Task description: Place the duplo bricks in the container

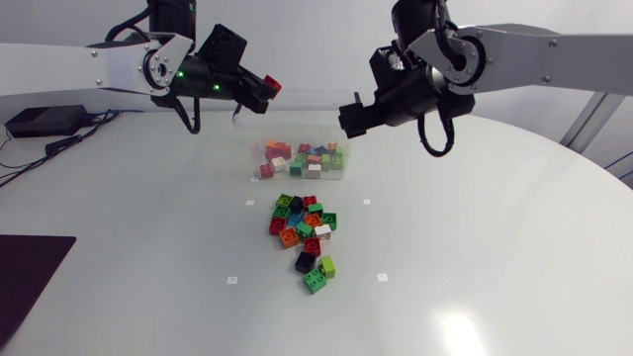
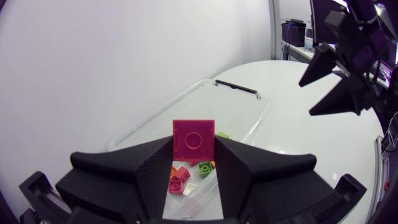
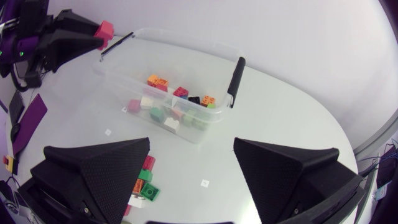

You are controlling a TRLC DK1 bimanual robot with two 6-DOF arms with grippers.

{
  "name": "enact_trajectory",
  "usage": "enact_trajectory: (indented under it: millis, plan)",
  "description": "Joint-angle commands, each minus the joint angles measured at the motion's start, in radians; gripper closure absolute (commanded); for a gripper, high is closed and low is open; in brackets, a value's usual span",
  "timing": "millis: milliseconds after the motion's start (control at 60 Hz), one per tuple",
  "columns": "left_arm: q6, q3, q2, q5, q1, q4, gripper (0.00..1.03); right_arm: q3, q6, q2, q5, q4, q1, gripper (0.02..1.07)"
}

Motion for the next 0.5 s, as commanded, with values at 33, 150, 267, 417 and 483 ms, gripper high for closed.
enact_trajectory:
  millis: [33,150,267,417,483]
  plan:
    - [-0.042,0.066,0.06,-0.015,0.01,0.017,0.71,-0.077,-0.018,-0.038,0.001,0.018,0.02,0.09]
    - [-0.045,0.092,0.095,-0.033,0.009,0.031,0.71,-0.125,-0.019,-0.053,0.001,0.032,0.034,0.09]
    - [-0.051,0.128,0.132,-0.042,0.01,0.03,0.71,-0.162,-0.019,-0.056,0.001,0.042,0.048,0.09]
    - [-0.067,0.154,0.158,-0.071,0.009,0.025,0.46,-0.188,-0.019,-0.046,0.003,0.039,0.077,0.1]
    - [-0.068,0.152,0.155,-0.082,0.005,0.024,0.23,-0.191,-0.016,-0.03,0.004,0.036,0.09,0.1]
